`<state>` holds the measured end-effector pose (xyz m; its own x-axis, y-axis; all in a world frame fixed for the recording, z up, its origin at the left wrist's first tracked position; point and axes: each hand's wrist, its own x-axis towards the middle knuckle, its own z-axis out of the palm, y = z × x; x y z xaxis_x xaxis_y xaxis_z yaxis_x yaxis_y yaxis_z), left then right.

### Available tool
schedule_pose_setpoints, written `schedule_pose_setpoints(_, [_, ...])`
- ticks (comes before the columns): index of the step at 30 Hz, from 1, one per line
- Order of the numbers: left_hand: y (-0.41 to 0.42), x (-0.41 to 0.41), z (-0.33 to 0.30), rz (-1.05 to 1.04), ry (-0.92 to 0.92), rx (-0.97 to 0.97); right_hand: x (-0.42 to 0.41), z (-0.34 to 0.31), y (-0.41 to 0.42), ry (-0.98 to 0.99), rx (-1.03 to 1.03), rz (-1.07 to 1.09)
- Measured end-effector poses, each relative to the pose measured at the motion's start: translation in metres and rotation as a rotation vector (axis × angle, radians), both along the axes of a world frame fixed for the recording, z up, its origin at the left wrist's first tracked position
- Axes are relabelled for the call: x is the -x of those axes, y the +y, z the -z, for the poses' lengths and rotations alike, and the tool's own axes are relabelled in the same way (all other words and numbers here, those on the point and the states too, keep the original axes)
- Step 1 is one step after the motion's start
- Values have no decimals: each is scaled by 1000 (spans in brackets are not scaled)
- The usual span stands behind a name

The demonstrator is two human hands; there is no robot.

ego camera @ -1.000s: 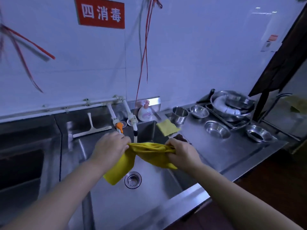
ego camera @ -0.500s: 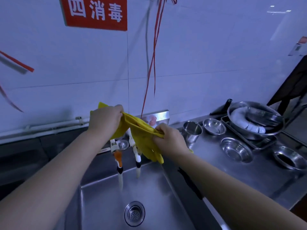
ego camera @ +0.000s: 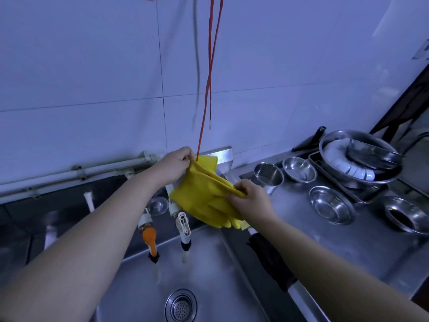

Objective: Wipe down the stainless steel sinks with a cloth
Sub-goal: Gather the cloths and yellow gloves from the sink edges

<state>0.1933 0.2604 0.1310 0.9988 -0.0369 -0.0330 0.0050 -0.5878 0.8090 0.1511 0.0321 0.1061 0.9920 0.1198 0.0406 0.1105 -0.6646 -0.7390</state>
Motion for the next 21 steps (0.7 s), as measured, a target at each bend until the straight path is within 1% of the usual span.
schedule_pose_setpoints(4, [0,0,15,31,177,247,-11,13,-2,11,35,16])
schedule_pose_setpoints(6, [-1,1,22,-31,208,355,-17,18,0,-7,69,20])
schedule_pose_setpoints(7, [-2,2,24,-77,211,435,-19,21,2,-21,98,22])
schedule_pose_setpoints(9, [-4,4,30,-152,245,660,-23,25,6,-42,173,29])
schedule_pose_setpoints(11, [-6,8,36,-182,317,847,-24,27,11,-50,167,43])
schedule_pose_setpoints(12, [-6,10,38,-185,343,897,-23,26,13,-50,144,44])
schedule_pose_setpoints(13, [-6,13,39,-192,357,919,-22,26,14,-48,130,43])
schedule_pose_setpoints(15, [-5,17,40,-237,346,874,-19,26,16,-59,140,29])
schedule_pose_setpoints(18, [-1,23,39,-300,276,770,-13,24,18,-109,134,7])
schedule_pose_setpoints(21, [4,38,31,-333,210,736,-6,22,20,-117,151,-43])
